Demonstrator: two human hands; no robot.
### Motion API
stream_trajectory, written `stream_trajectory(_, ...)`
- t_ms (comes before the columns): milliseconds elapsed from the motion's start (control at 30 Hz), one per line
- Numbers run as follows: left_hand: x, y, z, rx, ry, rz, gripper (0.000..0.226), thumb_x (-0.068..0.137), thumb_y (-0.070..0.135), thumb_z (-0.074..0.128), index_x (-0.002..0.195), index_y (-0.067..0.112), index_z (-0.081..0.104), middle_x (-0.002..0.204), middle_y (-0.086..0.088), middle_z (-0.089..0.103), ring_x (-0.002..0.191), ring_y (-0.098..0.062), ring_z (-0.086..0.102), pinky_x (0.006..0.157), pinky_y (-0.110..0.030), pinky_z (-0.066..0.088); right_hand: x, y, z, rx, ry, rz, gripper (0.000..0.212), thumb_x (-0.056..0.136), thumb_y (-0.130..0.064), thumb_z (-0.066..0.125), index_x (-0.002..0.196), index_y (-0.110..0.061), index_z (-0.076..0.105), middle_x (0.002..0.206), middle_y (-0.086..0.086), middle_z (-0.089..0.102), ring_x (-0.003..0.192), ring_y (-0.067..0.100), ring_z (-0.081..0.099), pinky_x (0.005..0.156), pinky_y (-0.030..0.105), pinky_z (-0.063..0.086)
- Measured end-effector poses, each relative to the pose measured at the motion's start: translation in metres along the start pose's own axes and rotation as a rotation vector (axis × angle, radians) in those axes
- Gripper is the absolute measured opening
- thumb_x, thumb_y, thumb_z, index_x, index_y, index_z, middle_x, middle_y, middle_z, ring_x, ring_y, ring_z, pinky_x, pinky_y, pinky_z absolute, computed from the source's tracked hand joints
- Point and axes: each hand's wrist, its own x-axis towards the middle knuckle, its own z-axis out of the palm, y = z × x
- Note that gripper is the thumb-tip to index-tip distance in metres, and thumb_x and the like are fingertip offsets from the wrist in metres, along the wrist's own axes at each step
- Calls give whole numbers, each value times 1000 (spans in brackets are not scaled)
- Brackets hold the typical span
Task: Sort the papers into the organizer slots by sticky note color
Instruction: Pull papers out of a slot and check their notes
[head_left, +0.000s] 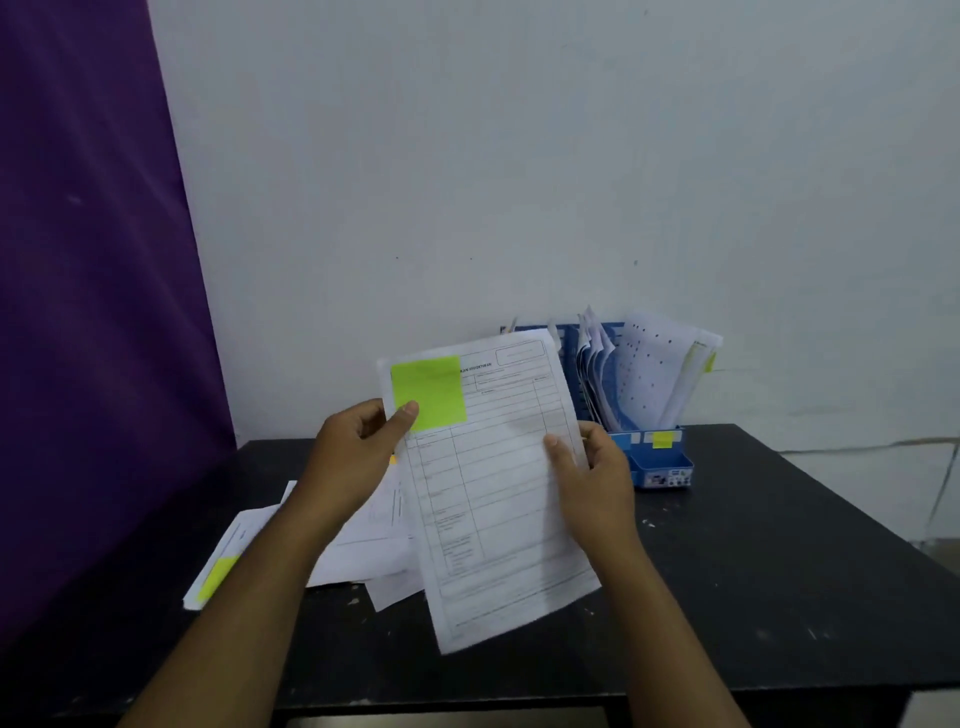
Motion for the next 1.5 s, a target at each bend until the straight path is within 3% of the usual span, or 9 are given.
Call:
stream_trajectory(100,8,13,1,78,-97,2,38,99,39,71,71,14,72,55,0,60,48,-11,50,56,-26,44,2,7,-6,-23,44,21,26,99,-34,69,122,-32,58,117,-12,69,108,7,68,84,24,59)
stream_trajectory(267,10,31,29,-114,-64,-62,33,102,25,70,87,-3,74,73,-25,74,53,-23,71,52,-23,58,1,21,-15,-413,196,-7,62,96,-50,69,150,-37,40,140,-6,57,131,21,53,108,55,49)
stream_trajectory(500,13,50,80,-139,-27,-59,35,107,26,60,90,-1,74,73,-16,78,60,-24,77,49,-18,54,-16,11,-6,-517,-71,-49,89,85,-81,56,157,-32,40,156,-10,48,141,14,48,110,38,45)
stream_trajectory(600,19,56,98,-187,-14,-41,35,107,25,60,89,-2,74,73,-14,79,68,-27,79,55,-20,58,-7,21,2,-594,-85,-49,71,96,-58,65,157,-29,44,154,-9,53,139,13,52,112,35,46)
stream_trajectory(733,28,62,116,-180,3,-6,35,108,25,58,88,2,74,73,-12,79,67,-24,79,55,-19,59,17,36,11,-649,6,-49,39,107,-26,57,147,-23,57,132,2,70,115,18,68,94,35,60)
stream_trajectory(933,52,65,139,-63,21,57,43,108,27,58,84,-5,72,70,-10,78,65,-19,79,66,-30,66,53,53,19,-634,37,-52,39,107,-20,56,146,-23,60,124,3,73,108,18,70,89,33,61)
stream_trajectory(1133,65,61,156,-8,2,75,46,107,28,57,70,5,70,66,-5,77,65,-23,79,80,-46,66,73,66,18,-655,10,-27,43,106,-14,56,149,-24,58,124,4,73,108,19,69,89,31,58)
stream_trajectory(1333,81,69,178,59,13,115,41,107,26,57,82,-3,75,66,-8,77,59,-17,77,70,-36,67,105,82,13,-669,-1,27,43,103,-7,58,143,-23,60,119,7,73,103,20,67,82,32,57)
stream_trajectory(1500,104,74,195,116,-25,146,41,106,27,57,77,3,76,59,-2,74,57,-17,75,66,-34,66,138,93,14,-703,-14,1,26,102,-4,55,109,-28,59,91,4,53,83,15,45,55,18,28)
